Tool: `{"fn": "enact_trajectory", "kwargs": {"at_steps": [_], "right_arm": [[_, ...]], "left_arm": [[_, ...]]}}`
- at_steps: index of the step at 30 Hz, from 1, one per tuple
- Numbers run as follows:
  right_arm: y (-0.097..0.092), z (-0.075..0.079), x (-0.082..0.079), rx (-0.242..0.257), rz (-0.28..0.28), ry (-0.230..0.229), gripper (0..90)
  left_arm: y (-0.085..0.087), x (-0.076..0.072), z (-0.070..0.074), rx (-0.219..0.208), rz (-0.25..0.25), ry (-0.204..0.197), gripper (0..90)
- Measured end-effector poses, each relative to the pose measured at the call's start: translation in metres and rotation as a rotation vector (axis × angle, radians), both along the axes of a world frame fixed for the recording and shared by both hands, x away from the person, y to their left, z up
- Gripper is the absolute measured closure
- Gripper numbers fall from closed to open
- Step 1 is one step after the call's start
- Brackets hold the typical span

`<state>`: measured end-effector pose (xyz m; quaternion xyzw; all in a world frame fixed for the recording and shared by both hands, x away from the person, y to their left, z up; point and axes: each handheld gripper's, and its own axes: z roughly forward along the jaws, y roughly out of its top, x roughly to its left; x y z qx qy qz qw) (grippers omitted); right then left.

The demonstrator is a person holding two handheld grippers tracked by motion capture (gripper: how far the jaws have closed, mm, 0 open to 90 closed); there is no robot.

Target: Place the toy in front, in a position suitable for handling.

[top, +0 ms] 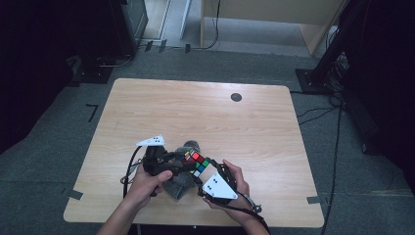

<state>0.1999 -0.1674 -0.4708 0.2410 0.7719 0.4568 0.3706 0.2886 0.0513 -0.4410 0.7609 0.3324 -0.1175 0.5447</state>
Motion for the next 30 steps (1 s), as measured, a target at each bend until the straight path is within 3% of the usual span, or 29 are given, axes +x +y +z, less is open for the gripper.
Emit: {"fn": "enact_trajectory", "kwargs": {"at_steps": [4,9,13,16,18,20,30], "right_arm": [[-0.0022,0.0,-0.0033,-0.025,0.031,-0.049,34.9],[-0.0042,0.0025,-0.0059,-0.038,0.054,-0.093,34.9],[-0.0027,0.0012,-0.0055,-0.028,0.045,-0.076,34.8],[-0.0016,-0.0006,-0.0034,-0.035,0.023,-0.058,34.5],[-0.0028,-0.0014,-0.0022,-0.012,0.019,-0.046,34.4],[-0.0017,-0.0005,-0.0027,-0.008,0.012,-0.05,34.3],[0.0,0.0012,-0.0026,0.019,0.01,-0.045,30.8]], "left_arm": [[0.0021,0.0022,-0.0006,-0.033,-0.043,0.025,25.7],[0.0036,0.0014,0.0018,-0.042,-0.057,0.01,26.3],[0.0029,-0.0008,0.0031,-0.017,-0.044,-0.004,26.8],[0.0072,-0.0013,0.0065,-0.059,-0.024,-0.002,32.9],[0.0073,-0.0021,0.0081,-0.059,-0.019,-0.007,34.1],[0.0073,-0.0036,0.0091,-0.058,-0.016,-0.023,34.2],[0.0058,-0.0039,0.0078,-0.036,-0.005,-0.029,34.3]]}}
